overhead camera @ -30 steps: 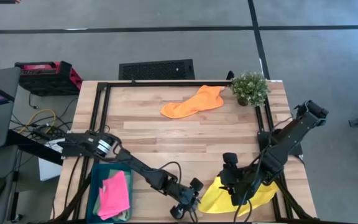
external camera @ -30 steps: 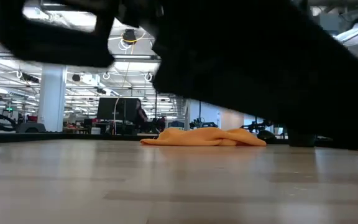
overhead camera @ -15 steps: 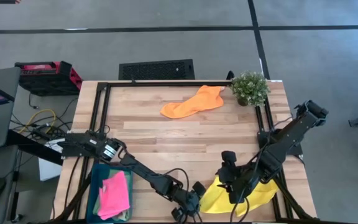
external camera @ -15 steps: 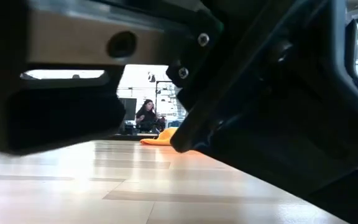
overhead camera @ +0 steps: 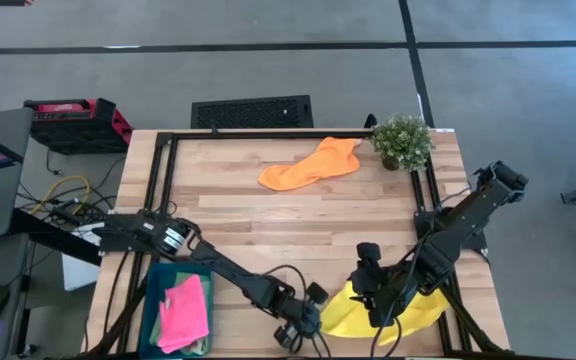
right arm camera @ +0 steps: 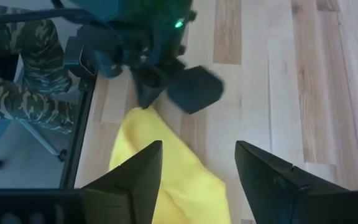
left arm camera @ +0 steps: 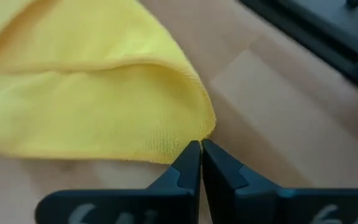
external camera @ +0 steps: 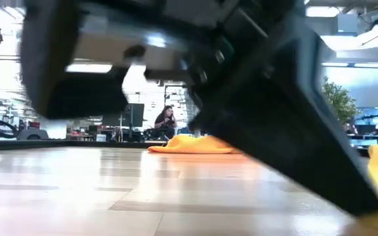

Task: Fold microfiber towels
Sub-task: Fold the yellow microfiber towel

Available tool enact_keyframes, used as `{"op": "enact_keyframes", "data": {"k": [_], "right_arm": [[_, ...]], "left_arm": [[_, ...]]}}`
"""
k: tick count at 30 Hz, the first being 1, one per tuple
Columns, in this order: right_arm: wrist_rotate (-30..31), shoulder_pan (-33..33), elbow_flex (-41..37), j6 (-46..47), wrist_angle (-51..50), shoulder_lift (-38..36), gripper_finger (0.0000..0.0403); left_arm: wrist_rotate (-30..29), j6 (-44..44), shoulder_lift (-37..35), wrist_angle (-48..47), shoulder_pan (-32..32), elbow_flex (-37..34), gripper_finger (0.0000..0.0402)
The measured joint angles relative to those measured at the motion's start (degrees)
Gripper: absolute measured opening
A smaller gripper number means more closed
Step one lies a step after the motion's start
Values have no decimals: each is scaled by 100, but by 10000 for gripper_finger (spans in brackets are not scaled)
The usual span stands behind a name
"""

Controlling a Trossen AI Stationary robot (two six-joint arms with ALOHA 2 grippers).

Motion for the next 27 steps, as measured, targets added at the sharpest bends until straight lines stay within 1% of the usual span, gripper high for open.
{"op": "enact_keyframes", "data": {"k": [8,14,18,21,27], "right_arm": [[4,172,0,268,1,29,226],[9,477,0,564,-1,329,226],[-7,605,-2,920,2,748,226],[-47,620,-8,1064,68,1166,226],[-155,570,-4,778,1014,1784,226]], "left_arm": [[-304,-558,-860,-1508,185,-2,0],[-446,-996,-1521,-2531,290,-2,0],[-498,-1252,-1869,-2922,289,-2,0],[-535,-1348,-2057,-2959,260,-2,0],[-538,-1412,-2122,-3088,247,-2,0]]}}
